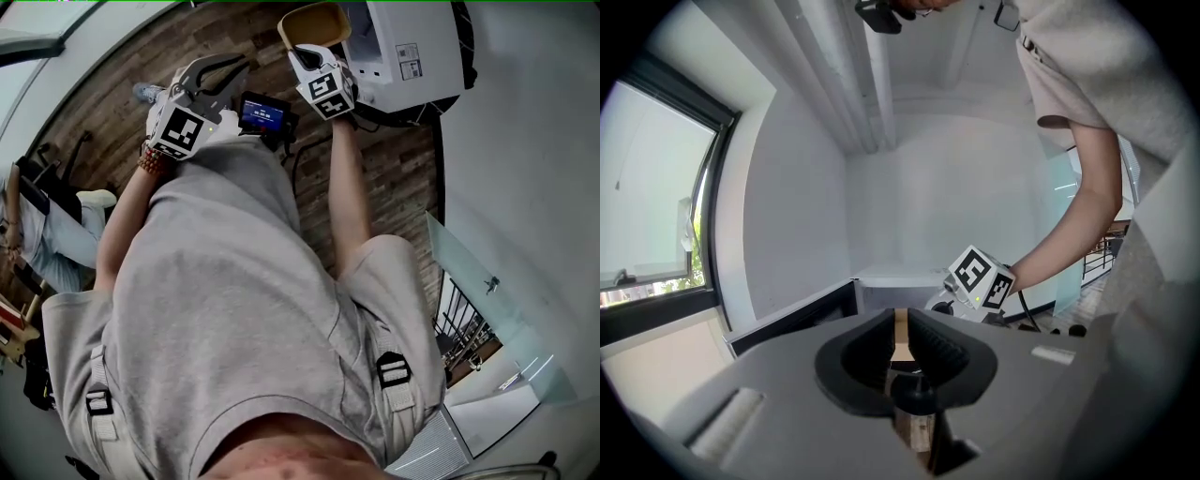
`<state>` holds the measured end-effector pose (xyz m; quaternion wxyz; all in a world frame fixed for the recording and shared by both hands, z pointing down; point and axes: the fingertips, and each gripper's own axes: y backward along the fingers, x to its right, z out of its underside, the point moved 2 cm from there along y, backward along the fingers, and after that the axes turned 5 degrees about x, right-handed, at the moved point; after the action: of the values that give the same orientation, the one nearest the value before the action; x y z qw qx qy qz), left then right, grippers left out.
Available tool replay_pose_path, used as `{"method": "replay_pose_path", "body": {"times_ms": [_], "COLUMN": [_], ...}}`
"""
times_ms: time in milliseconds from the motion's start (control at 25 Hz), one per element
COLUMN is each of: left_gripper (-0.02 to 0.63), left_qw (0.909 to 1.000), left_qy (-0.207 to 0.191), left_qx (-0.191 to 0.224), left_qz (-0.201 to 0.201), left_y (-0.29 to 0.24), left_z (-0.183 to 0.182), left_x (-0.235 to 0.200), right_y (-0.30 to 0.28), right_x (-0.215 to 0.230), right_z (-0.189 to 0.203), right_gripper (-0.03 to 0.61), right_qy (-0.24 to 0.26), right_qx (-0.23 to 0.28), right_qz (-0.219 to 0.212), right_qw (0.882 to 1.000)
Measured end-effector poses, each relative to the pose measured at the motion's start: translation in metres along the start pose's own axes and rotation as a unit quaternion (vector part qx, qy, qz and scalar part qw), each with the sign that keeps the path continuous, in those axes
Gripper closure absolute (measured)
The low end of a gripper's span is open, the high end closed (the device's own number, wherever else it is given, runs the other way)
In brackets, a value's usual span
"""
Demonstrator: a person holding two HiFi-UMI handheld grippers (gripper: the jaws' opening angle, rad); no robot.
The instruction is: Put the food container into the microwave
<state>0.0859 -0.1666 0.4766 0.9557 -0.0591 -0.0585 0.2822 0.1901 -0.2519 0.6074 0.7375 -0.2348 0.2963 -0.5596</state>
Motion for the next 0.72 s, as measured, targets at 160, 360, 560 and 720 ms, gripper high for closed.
{"method": "replay_pose_path", "body": {"times_ms": [160,360,560,720], "left_gripper": [0.569,0.569,0.569,0.569], "left_qw": [0.9999,0.9998,0.9997,0.9996], "left_qy": [0.005,0.009,0.009,0.010], "left_qx": [-0.004,-0.005,-0.005,-0.004], "left_qz": [-0.013,-0.020,-0.024,-0.027], "left_y": [0.003,0.005,0.004,0.006], "left_z": [0.004,0.007,0.008,0.008], "left_x": [-0.005,-0.006,-0.007,-0.010], "right_y": [-0.008,-0.016,-0.020,-0.024], "right_x": [0.003,-0.001,-0.001,-0.001], "right_z": [0.004,0.005,0.010,0.010], "right_gripper": [0.541,0.541,0.541,0.541], "right_qy": [-0.005,-0.003,-0.004,-0.004], "right_qx": [-0.002,-0.007,-0.008,-0.009], "right_qz": [0.003,0.000,0.008,0.010], "right_qw": [1.000,1.000,1.000,1.000]}}
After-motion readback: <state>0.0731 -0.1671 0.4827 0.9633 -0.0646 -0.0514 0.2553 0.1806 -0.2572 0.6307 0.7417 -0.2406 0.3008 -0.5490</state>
